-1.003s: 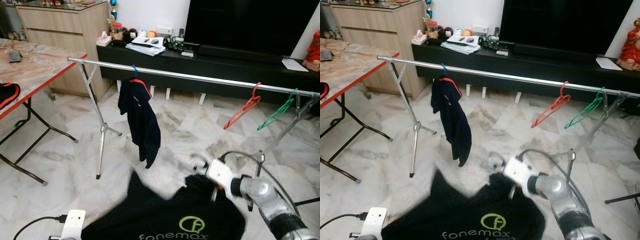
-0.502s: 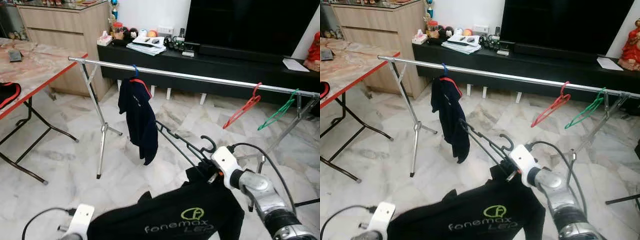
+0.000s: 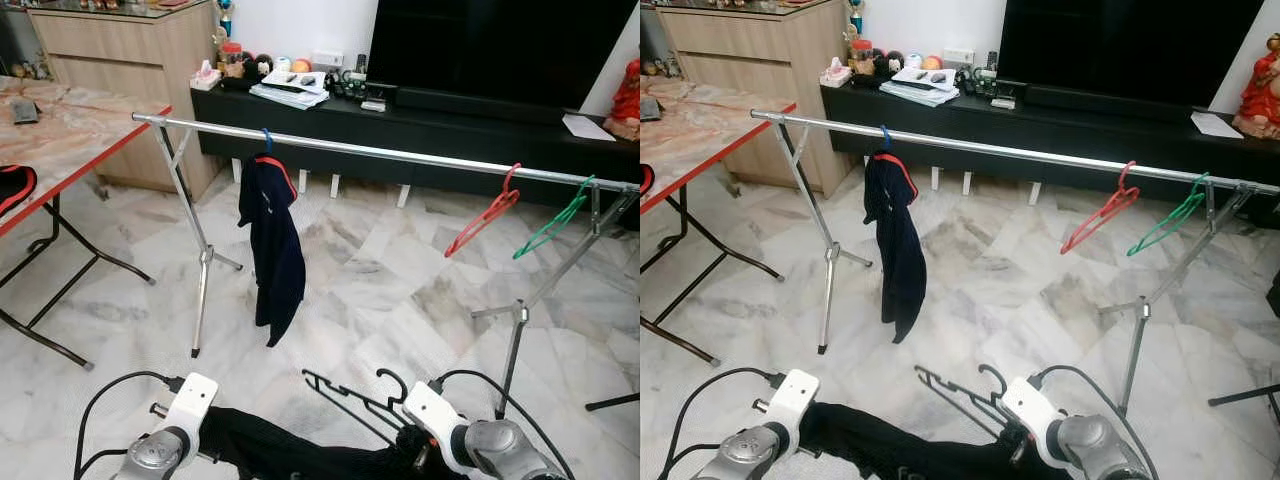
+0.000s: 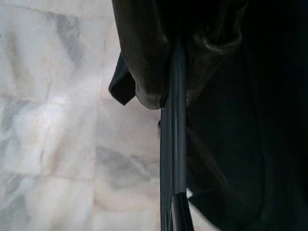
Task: Hang hanger
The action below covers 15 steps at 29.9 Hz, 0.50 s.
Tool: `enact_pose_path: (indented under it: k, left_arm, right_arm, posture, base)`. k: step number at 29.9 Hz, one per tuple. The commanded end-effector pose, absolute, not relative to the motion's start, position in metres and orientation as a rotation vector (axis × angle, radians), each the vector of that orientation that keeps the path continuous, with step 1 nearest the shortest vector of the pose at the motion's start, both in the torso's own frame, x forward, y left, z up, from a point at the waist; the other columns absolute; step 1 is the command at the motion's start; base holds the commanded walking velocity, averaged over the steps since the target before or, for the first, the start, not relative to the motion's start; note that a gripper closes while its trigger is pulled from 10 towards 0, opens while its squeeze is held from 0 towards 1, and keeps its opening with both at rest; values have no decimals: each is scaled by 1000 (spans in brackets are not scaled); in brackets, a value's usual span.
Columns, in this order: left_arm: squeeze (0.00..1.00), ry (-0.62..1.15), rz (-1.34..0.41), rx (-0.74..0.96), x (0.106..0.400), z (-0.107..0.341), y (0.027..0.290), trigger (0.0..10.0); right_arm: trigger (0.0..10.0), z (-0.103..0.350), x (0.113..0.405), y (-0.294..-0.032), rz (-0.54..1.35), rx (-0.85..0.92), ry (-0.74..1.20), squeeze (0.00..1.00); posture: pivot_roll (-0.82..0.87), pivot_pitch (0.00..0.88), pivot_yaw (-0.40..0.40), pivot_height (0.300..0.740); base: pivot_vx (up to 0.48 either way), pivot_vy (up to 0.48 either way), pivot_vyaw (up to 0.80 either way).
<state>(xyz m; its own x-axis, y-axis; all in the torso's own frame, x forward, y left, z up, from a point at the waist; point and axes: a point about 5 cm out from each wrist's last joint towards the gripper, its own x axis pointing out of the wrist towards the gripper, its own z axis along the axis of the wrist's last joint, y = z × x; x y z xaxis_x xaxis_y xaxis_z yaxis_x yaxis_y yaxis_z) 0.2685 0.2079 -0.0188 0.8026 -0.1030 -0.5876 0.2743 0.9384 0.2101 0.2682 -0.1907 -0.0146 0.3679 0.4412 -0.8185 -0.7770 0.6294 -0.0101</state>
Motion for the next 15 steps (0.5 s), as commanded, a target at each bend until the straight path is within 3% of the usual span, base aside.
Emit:
enact_pose_path:
  k: [1,7,9,15]
  left_arm:
    - [0,588,-203,297,269,-17,209,10000]
    - [0,573,-211,284,271,-15,208,10000]
    - [0,569,-210,275,272,-14,207,10000]
    - [0,554,-213,256,274,-13,204,10000]
  right_arm:
    - [10000,-17,265,-196,802,-451,920,0]
    - [10000,-9,280,-190,661,-407,791,0]
    - [10000,15,305,-182,479,-247,530,0]
    - [10000,44,324,-187,150,20,229,0]
  posture:
    - [42,49,-63,740]
    - [46,50,-66,740]
    - [47,51,-67,740]
    - [49,50,-65,740]
  base:
    - [0,0,0]
    - [0,0,0]
    - [0,0,0]
    - [0,0,0]
